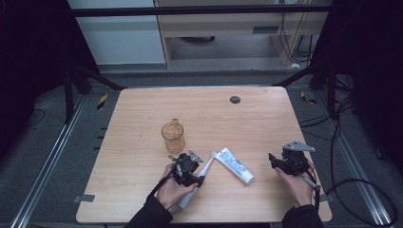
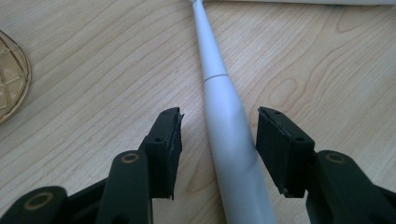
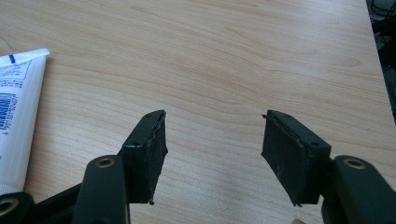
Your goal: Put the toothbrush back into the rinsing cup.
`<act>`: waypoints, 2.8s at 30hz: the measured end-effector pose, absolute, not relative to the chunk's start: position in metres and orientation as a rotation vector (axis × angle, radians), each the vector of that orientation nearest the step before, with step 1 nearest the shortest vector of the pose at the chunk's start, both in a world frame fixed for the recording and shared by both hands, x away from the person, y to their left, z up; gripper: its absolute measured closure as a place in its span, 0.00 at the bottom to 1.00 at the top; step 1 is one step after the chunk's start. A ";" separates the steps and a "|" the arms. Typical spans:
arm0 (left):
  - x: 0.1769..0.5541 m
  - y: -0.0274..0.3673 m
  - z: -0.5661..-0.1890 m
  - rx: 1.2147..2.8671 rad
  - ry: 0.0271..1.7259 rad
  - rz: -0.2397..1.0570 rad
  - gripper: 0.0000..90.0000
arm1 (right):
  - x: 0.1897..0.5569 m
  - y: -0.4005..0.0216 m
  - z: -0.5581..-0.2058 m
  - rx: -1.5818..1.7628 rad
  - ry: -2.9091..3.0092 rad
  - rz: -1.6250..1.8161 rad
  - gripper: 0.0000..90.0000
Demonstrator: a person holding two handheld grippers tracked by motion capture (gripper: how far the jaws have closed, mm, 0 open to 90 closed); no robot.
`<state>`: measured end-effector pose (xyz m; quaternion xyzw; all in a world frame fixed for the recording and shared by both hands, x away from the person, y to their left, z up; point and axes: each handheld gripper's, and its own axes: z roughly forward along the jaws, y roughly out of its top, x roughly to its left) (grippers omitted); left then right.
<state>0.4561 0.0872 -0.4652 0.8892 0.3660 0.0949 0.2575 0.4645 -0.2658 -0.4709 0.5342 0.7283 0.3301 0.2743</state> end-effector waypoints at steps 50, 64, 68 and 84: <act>0.456 0.115 -0.422 2.279 0.996 0.285 0.74 | 0.464 -0.265 -0.473 1.436 1.993 0.890 0.52; 0.456 0.158 -0.376 2.069 1.023 0.388 0.74 | 0.464 -0.265 -0.474 1.432 1.991 0.888 0.53; 0.459 0.167 -0.368 2.018 1.035 0.432 0.74 | 0.465 -0.265 -0.474 1.428 1.991 0.888 0.53; 0.486 0.188 -0.334 1.741 1.072 0.622 0.74 | 0.465 -0.264 -0.475 1.411 1.976 0.888 0.51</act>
